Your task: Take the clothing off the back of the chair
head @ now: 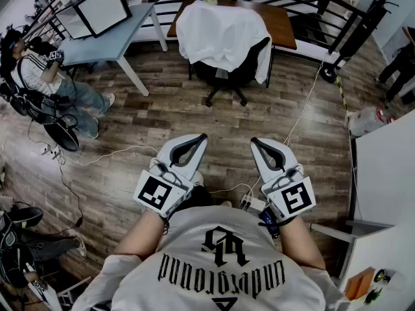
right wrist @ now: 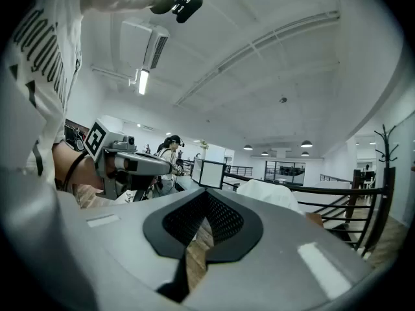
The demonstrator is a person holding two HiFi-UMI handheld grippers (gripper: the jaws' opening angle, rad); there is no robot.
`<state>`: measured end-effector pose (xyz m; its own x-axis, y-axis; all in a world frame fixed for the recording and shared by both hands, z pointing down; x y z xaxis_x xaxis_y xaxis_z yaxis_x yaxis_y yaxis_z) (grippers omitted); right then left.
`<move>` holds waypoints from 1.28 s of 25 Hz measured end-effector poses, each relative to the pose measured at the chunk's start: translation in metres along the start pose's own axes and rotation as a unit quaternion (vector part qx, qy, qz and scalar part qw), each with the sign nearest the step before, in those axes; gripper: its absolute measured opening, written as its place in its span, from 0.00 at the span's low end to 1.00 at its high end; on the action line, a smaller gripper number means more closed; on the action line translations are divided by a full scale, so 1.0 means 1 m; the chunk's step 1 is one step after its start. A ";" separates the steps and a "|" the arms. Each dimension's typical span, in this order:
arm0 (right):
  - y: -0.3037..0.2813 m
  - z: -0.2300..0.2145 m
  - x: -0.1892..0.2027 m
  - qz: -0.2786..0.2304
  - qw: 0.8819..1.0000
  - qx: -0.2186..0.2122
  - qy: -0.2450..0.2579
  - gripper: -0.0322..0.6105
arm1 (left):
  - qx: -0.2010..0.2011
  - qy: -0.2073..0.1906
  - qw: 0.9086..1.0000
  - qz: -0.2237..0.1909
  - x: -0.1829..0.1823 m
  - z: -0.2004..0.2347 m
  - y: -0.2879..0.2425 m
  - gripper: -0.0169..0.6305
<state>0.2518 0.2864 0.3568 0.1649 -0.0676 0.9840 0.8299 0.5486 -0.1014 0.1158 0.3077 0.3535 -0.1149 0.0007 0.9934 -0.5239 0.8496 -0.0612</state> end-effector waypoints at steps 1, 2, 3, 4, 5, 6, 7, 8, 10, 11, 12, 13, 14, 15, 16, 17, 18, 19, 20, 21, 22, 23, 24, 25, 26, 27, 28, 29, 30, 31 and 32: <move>-0.002 -0.001 -0.001 -0.004 1.000 0.000 0.002 0.06 | 0.000 0.003 1.000 0.001 0.001 0.001 -0.001 0.10; -0.004 -0.002 -0.001 -0.007 1.000 0.001 0.004 0.06 | 0.000 0.004 1.000 0.001 0.002 0.002 -0.003 0.10; -0.007 -0.003 -0.001 -0.009 1.000 0.001 0.005 0.06 | 0.000 0.002 1.000 0.001 0.002 0.003 -0.004 0.10; -0.009 -0.003 -0.001 -0.010 1.000 0.000 0.006 0.06 | 0.000 0.000 1.000 0.000 0.003 0.005 -0.006 0.10; -0.011 -0.004 -0.001 -0.012 1.000 0.001 0.007 0.06 | 0.001 -0.001 1.000 -0.001 0.003 0.007 -0.007 0.10; -0.014 -0.006 -0.001 -0.013 1.000 0.001 0.007 0.06 | 0.002 -0.002 1.000 0.000 0.003 0.009 -0.009 0.10; -0.017 -0.008 -0.001 -0.014 1.000 0.002 0.007 0.06 | 0.003 -0.001 1.000 0.000 0.004 0.012 -0.011 0.10; -0.020 -0.009 -0.001 -0.013 1.000 0.002 0.007 0.06 | 0.003 0.000 1.000 0.001 0.005 0.015 -0.013 0.10; -0.027 -0.012 0.001 -0.010 1.000 0.002 0.007 0.06 | 0.003 0.002 1.000 0.002 0.007 0.022 -0.016 0.10; -0.032 -0.012 0.002 -0.007 1.000 0.001 0.007 0.06 | 0.002 0.003 1.000 0.002 0.008 0.027 -0.017 0.10; -0.037 -0.012 0.004 0.000 1.000 -0.002 0.008 0.06 | 0.002 0.004 1.000 0.002 0.010 0.031 -0.018 0.10; -0.043 -0.012 0.006 0.009 1.000 -0.006 0.009 0.06 | 0.001 0.006 1.000 0.000 0.011 0.037 -0.020 0.10; -0.050 -0.012 0.008 0.015 1.000 -0.009 0.009 0.06 | 0.001 0.008 1.000 -0.001 0.013 0.043 -0.021 0.10; -0.056 -0.014 0.009 0.018 1.000 -0.011 0.008 0.06 | 0.001 0.010 1.000 -0.001 0.014 0.049 -0.024 0.10; -0.063 -0.016 0.009 0.017 1.000 -0.010 0.006 0.06 | 0.000 0.010 1.000 0.001 0.017 0.056 -0.026 0.10; -0.071 -0.019 0.009 0.015 1.000 -0.007 0.004 0.06 | -0.001 0.010 1.000 0.002 0.019 0.064 -0.028 0.10; -0.079 -0.023 0.008 0.014 1.000 -0.002 0.004 0.06 | -0.001 0.011 1.000 0.004 0.020 0.072 -0.031 0.10; -0.089 -0.027 0.007 0.014 1.000 0.001 0.004 0.05 | -0.001 0.012 1.000 0.005 0.022 0.082 -0.034 0.10; -0.099 -0.030 0.005 0.014 1.000 0.003 0.005 0.06 | -0.001 0.014 1.000 0.006 0.023 0.092 -0.037 0.10; -0.111 -0.033 0.004 0.016 1.000 0.002 0.006 0.05 | 0.000 0.014 1.000 0.007 0.024 0.103 -0.040 0.10; -0.122 -0.034 0.003 0.018 1.000 0.002 0.006 0.05 | 0.001 0.014 1.000 0.006 0.025 0.113 -0.042 0.10; -0.132 -0.036 0.002 0.020 1.000 0.003 0.005 0.06 | 0.003 0.013 1.000 0.006 0.025 0.124 -0.044 0.10; -0.143 -0.037 0.002 0.021 1.000 0.005 0.004 0.05 | 0.005 0.012 1.000 0.006 0.026 0.134 -0.046 0.10; -0.154 -0.039 0.001 0.022 1.000 0.008 0.004 0.05 | 0.008 0.010 1.000 0.006 0.027 0.145 -0.047 0.10; -0.165 -0.040 0.001 0.023 1.000 0.011 0.004 0.06 | 0.012 0.009 1.000 0.006 0.027 0.155 -0.049 0.10; -0.176 -0.041 0.000 0.024 1.000 0.013 0.005 0.06 | 0.017 0.008 1.000 0.005 0.028 0.166 -0.049 0.10; -0.187 -0.041 -0.001 0.026 1.000 0.016 0.005 0.05 | 0.021 0.007 1.000 0.005 0.029 0.177 -0.050 0.10; -0.198 -0.041 -0.003 0.026 0.999 0.019 0.005 0.05 | 0.024 0.007 1.000 0.006 0.029 0.187 -0.050 0.10; -0.208 -0.042 -0.006 0.026 0.999 0.022 0.005 0.06 | 0.028 0.007 1.000 0.008 0.030 0.197 -0.051 0.10; -0.217 -0.043 -0.009 0.025 0.999 0.026 0.005 0.06 | 0.032 0.007 0.999 0.009 0.030 0.207 -0.052 0.10; -0.225 -0.044 -0.012 0.024 0.999 0.030 0.006 0.06 | 0.035 0.006 0.999 0.010 0.030 0.215 -0.054 0.10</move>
<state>0.0868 0.1269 0.3610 0.2094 -0.0500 0.9765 0.7872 0.6010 -0.1380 -0.0409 0.1488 0.3658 -0.1166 0.0244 0.9929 -0.5799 0.8099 -0.0881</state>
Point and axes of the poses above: the fingertips, and each gripper's own axes: y backward along the fingers, z to its left, x out of its underside, the point moved 2 cm from there along y, backward along the fingers, and after that the axes turned 2 degrees about z, right-handed, at the moved point
